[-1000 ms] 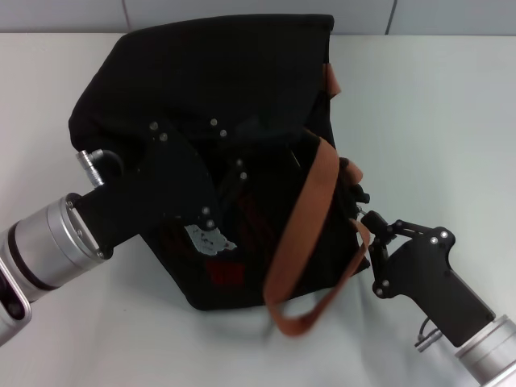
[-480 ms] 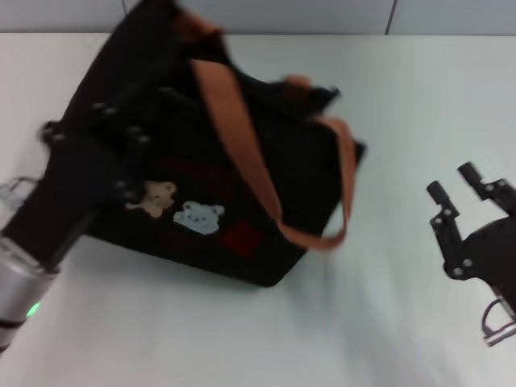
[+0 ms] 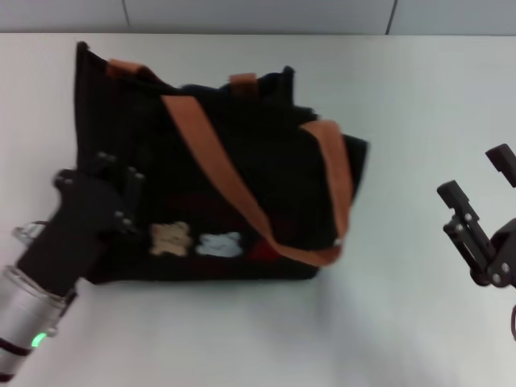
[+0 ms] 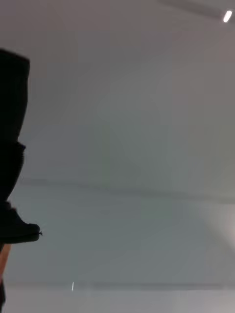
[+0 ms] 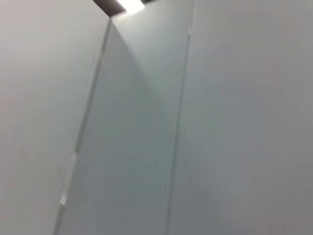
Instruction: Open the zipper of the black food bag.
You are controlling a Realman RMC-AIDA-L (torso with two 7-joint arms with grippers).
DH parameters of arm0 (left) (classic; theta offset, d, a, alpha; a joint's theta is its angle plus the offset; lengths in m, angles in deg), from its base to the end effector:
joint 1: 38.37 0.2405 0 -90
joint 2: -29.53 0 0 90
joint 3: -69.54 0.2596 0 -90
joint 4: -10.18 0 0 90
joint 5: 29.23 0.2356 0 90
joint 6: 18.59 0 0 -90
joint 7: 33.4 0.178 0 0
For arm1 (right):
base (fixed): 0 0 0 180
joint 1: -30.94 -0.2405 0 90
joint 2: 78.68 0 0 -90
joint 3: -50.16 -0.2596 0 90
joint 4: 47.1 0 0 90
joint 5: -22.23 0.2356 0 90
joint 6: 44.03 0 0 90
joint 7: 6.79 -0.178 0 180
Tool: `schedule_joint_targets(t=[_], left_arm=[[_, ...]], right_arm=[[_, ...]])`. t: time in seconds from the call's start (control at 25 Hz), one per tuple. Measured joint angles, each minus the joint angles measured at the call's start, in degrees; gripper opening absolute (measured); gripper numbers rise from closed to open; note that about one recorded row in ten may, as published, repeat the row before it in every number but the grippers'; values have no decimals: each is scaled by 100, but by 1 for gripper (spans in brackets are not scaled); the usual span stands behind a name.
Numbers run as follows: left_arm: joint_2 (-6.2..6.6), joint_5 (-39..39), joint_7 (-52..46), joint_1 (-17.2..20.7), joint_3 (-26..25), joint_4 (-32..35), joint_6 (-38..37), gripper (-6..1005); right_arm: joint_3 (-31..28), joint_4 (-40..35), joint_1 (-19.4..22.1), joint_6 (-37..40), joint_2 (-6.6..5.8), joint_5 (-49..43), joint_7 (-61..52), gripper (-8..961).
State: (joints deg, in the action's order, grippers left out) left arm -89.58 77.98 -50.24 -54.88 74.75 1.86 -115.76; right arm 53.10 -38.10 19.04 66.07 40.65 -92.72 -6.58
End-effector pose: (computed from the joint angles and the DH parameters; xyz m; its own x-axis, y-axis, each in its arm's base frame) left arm -0.2969 0.2554 -0.0701 0.5443 -0.1486 0.8256 0.6184 -0.5940 -0.5145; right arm 0.2787 0.2083 -0.0568 0.5659 0.4238 -0.7072 -0.4409 -0.5693 -0.6940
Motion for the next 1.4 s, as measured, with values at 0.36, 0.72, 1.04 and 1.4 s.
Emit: schedule_joint_targets(t=[0.36, 0.72, 1.04, 1.4], left_arm=[[-7, 1084, 20, -670, 32, -277, 488, 114], [57, 1535, -529, -762, 103, 666, -127, 135], [69, 1779, -1200, -536, 114, 1948, -1243, 431], [131, 1766, -1841, -206, 975, 2929, -1787, 773]], right_arm=[[201, -524, -26, 453, 3, -345, -712, 591], [235, -1252, -155, 560, -1, -390, -1904, 634], [360, -1870, -391, 692, -4, -834, -2653, 783], [1355, -2733, -643, 774, -6, -931, -3670, 801]])
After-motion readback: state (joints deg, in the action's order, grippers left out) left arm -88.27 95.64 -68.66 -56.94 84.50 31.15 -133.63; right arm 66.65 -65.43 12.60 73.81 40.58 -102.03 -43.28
